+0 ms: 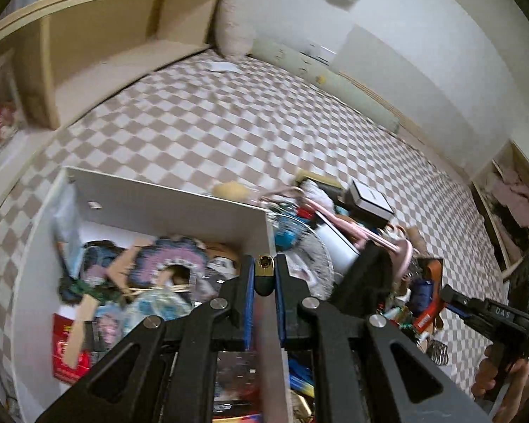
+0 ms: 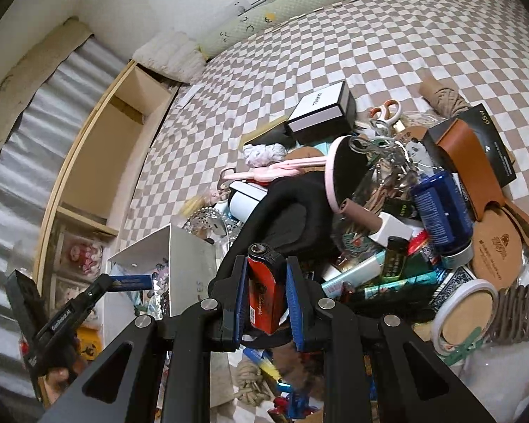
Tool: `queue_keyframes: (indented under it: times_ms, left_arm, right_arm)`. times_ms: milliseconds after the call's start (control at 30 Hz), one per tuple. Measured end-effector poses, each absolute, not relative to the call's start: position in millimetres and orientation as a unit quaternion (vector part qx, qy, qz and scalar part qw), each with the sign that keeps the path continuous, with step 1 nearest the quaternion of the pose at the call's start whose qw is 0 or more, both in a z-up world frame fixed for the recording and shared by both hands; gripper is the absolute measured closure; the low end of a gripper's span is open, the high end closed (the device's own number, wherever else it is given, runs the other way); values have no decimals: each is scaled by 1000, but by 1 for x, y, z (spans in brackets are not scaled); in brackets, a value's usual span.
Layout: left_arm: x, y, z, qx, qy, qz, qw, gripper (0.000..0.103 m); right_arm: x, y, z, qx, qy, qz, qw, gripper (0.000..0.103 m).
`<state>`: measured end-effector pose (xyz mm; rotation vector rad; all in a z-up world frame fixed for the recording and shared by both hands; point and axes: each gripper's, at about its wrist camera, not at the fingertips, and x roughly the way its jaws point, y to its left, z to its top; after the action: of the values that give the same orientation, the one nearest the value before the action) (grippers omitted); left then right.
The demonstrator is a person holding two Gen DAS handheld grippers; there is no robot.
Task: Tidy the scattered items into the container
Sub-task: 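Carry the red lighter with the right tool over the white shoe box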
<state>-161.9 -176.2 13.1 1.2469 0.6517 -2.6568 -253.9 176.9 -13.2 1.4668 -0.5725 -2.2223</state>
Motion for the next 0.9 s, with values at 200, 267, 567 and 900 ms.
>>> queue_keyframes:
  times_ms: [200, 267, 567, 900]
  left_arm:
    - [-146, -207, 17, 401, 223, -882, 103, 92]
    - [-141, -217, 17, 397, 226, -882, 115, 92]
    - [-127, -251, 13, 397, 216, -876, 166, 92]
    - [-119, -273, -1, 415, 191, -865, 208, 92]
  right_arm:
    - [-254, 169, -14, 529, -204, -796, 212, 81]
    - [-254, 166, -14, 529, -204, -795, 214, 81]
    - [-253, 151, -14, 531, -197, -793, 226, 81]
    - [-251, 129, -8, 529, -193, -789, 248, 81]
